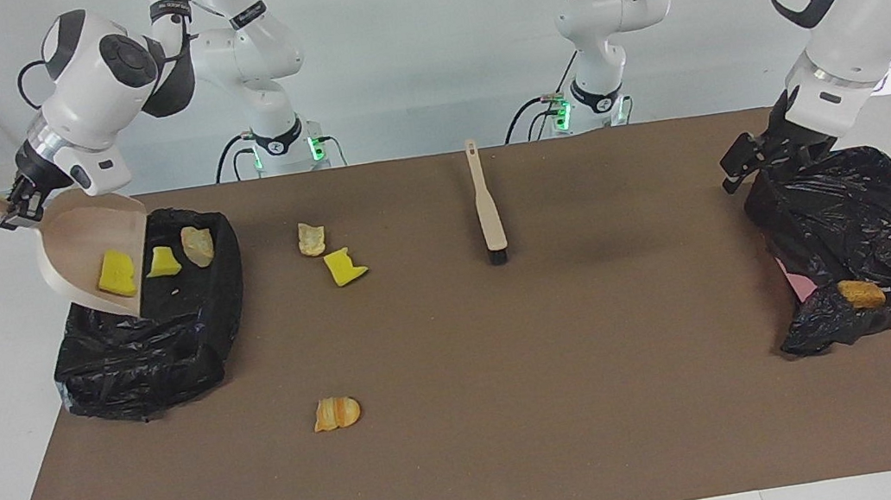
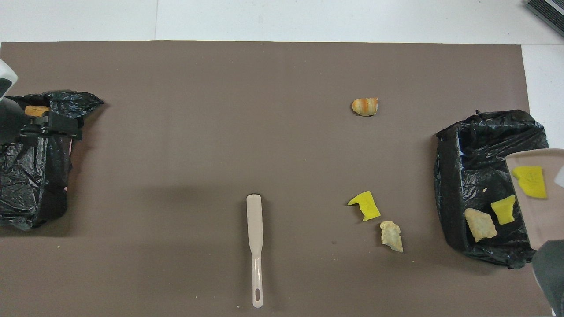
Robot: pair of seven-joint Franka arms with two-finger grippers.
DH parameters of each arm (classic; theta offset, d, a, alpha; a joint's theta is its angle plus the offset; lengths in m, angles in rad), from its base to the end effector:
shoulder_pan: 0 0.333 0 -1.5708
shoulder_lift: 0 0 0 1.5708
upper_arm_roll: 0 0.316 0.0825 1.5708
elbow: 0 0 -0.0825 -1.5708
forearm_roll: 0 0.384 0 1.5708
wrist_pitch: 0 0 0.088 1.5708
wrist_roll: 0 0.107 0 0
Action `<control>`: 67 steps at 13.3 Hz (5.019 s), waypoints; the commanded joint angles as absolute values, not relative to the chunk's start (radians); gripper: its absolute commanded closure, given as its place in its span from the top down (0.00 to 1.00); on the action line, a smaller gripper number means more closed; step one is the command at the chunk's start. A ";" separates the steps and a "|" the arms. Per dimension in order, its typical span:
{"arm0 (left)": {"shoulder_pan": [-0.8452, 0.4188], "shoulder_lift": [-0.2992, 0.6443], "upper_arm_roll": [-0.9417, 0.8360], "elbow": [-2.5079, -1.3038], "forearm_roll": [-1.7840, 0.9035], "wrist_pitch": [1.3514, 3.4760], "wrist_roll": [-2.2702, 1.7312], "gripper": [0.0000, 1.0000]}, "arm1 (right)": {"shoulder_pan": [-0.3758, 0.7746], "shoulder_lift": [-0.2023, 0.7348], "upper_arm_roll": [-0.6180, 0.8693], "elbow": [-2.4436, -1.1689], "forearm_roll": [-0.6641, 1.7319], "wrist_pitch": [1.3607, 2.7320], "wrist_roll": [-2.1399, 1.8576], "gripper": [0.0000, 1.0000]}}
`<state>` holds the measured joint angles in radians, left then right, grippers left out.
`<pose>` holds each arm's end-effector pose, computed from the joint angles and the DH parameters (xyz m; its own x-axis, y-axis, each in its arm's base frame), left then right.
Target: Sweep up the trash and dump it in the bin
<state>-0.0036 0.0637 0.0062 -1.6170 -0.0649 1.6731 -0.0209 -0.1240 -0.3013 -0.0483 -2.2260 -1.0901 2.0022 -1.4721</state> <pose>0.5804 -0.0049 0.5755 0.9995 0.0301 -0.0091 0.0306 -0.9975 0.0639 0.4646 -0.1371 0.5332 -0.1263 0.5378 -0.8335 0.9861 0.1594 -0.0465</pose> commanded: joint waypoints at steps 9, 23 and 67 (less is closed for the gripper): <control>-0.017 0.023 -0.014 -1.552 0.017 1.548 0.083 1.00 | -0.041 -0.296 0.002 -2.090 -1.097 1.807 -1.489 0.00; -0.003 -0.044 -0.020 -1.624 0.009 1.568 0.094 1.00 | 0.058 0.289 0.245 -1.426 -0.506 1.660 -0.471 0.00; 0.002 -0.044 -0.020 -1.623 0.009 1.566 0.094 1.00 | 0.457 0.428 0.256 -1.305 -0.085 1.738 0.747 1.00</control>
<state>-0.0039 -0.0214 -0.0164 -1.6005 -0.0111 1.5683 0.0854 0.4537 0.5420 0.2517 -1.1741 -0.1347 1.7612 0.7192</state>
